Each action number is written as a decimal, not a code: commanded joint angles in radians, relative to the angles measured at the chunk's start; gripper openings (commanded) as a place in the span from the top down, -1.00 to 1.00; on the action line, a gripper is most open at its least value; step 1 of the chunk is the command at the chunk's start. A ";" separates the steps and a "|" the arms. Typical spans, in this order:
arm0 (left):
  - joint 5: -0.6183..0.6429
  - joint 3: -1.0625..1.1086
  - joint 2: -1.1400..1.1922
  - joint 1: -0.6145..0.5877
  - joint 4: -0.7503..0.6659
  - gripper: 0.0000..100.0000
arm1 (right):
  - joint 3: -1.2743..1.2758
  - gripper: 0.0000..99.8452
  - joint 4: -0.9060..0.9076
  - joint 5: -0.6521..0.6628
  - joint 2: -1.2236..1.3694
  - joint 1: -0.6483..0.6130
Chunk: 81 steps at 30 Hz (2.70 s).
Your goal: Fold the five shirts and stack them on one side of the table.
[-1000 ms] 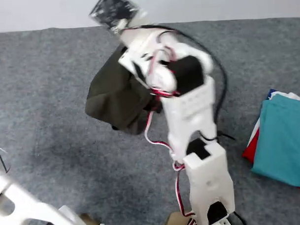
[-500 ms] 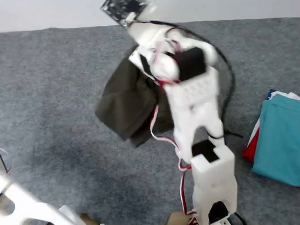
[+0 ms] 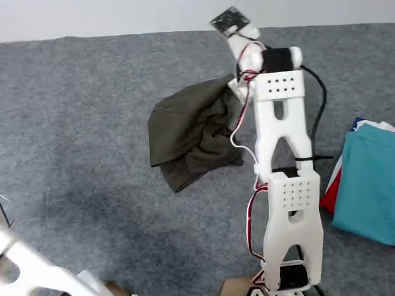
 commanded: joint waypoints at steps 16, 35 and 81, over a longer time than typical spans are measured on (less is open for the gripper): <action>-0.005 0.047 -0.023 0.040 -0.014 0.98 | -0.006 0.57 0.119 0.005 -0.047 -0.515; -0.003 0.048 -0.025 0.021 -0.011 0.98 | -0.008 0.56 -0.064 0.049 0.231 -0.656; -0.002 -0.090 -0.025 0.068 0.114 0.98 | -0.463 0.98 -0.035 0.216 -0.209 -0.381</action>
